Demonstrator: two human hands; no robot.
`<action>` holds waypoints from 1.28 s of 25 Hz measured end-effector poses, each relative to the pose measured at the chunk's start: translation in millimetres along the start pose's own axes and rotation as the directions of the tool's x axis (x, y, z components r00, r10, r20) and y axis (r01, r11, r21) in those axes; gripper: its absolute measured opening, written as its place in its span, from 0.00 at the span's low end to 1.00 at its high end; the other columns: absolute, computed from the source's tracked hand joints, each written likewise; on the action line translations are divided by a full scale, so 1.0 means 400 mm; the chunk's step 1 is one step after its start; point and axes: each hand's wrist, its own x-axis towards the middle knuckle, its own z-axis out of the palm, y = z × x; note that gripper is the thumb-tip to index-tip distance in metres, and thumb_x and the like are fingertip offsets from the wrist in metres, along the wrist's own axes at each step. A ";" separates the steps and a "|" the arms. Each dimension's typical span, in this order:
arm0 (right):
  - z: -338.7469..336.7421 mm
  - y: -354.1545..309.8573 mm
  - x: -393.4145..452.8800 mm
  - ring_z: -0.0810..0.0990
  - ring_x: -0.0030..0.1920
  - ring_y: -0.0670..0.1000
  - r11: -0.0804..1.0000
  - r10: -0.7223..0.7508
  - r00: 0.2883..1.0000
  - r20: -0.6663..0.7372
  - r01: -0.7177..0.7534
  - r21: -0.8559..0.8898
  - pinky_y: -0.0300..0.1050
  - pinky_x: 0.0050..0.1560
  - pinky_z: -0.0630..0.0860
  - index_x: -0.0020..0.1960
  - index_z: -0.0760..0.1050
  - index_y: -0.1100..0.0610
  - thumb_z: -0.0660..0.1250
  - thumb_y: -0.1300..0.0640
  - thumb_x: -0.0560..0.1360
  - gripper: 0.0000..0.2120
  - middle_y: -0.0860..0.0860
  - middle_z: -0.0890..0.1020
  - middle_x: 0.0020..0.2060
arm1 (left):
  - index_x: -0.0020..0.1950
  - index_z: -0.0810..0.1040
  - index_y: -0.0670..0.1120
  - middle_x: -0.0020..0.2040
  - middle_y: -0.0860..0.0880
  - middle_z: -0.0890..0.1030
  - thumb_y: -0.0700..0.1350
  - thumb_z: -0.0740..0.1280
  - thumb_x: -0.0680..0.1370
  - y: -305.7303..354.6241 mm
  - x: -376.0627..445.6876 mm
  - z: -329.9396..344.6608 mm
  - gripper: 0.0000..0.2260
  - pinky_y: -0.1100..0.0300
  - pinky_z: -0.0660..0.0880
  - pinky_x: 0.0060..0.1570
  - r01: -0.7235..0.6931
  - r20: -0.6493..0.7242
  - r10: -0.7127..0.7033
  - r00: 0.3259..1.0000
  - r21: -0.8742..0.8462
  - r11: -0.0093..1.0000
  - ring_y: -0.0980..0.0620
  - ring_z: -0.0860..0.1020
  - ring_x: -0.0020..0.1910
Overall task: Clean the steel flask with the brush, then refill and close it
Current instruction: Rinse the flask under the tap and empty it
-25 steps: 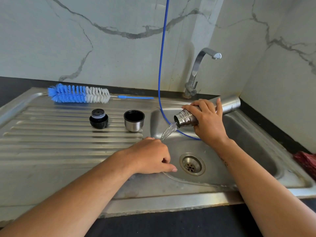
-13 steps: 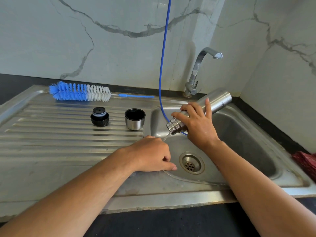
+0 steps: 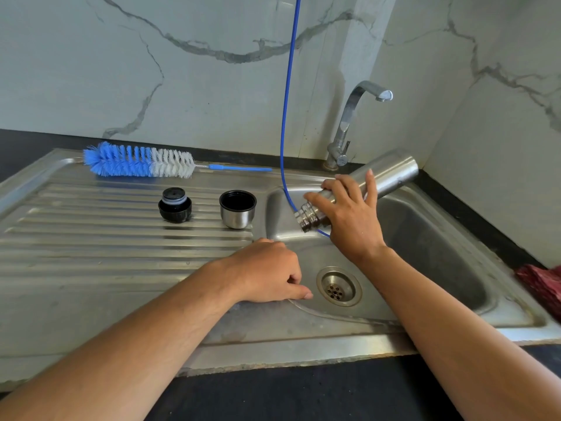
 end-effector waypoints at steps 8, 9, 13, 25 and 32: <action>-0.001 -0.014 -0.001 0.71 0.70 0.60 0.996 -0.084 0.996 0.043 0.083 0.012 0.75 0.76 0.49 0.68 0.76 0.44 0.78 0.65 0.65 0.35 0.54 0.77 0.64 | 0.30 0.74 0.47 0.28 0.50 0.76 0.64 0.65 0.80 0.001 0.000 -0.003 0.26 0.48 0.71 0.65 -0.003 0.006 0.003 1.000 -0.007 1.000 0.54 0.72 0.29; -0.002 -0.014 -0.002 0.71 0.70 0.59 0.997 -0.071 0.997 0.039 0.071 0.008 0.74 0.76 0.49 0.68 0.76 0.43 0.78 0.65 0.65 0.35 0.53 0.77 0.64 | 0.30 0.74 0.47 0.27 0.50 0.75 0.63 0.65 0.80 0.002 0.001 -0.004 0.26 0.48 0.71 0.65 -0.003 0.009 0.003 1.000 -0.010 1.000 0.54 0.72 0.29; -0.002 -0.023 -0.001 0.71 0.71 0.58 0.996 -0.092 0.993 0.074 0.091 0.015 0.73 0.76 0.50 0.70 0.74 0.42 0.78 0.64 0.66 0.36 0.52 0.76 0.65 | 0.29 0.73 0.48 0.26 0.51 0.75 0.63 0.66 0.80 0.000 -0.002 -0.002 0.26 0.49 0.73 0.62 -0.009 0.001 0.009 1.000 -0.027 1.000 0.55 0.72 0.28; -0.066 0.036 0.112 0.80 0.50 0.46 0.255 0.489 0.782 0.385 -0.551 0.795 0.43 0.48 0.75 0.64 0.73 0.47 0.81 0.59 0.66 0.30 0.43 0.81 0.50 | 0.42 0.81 0.52 0.38 0.56 0.80 0.64 0.69 0.77 -0.007 -0.019 -0.020 0.16 0.57 0.75 0.44 0.013 -0.060 -0.021 0.998 -0.124 0.992 0.57 0.77 0.39; 0.038 0.060 0.069 0.82 0.50 0.46 0.052 0.594 0.659 0.460 -0.603 0.796 0.45 0.51 0.79 0.60 0.74 0.48 0.81 0.56 0.67 0.26 0.44 0.83 0.50 | 0.49 0.84 0.55 0.44 0.58 0.81 0.56 0.71 0.77 -0.002 0.009 -0.065 0.06 0.57 0.77 0.45 -0.065 -0.436 -0.104 0.894 -0.356 0.932 0.58 0.79 0.44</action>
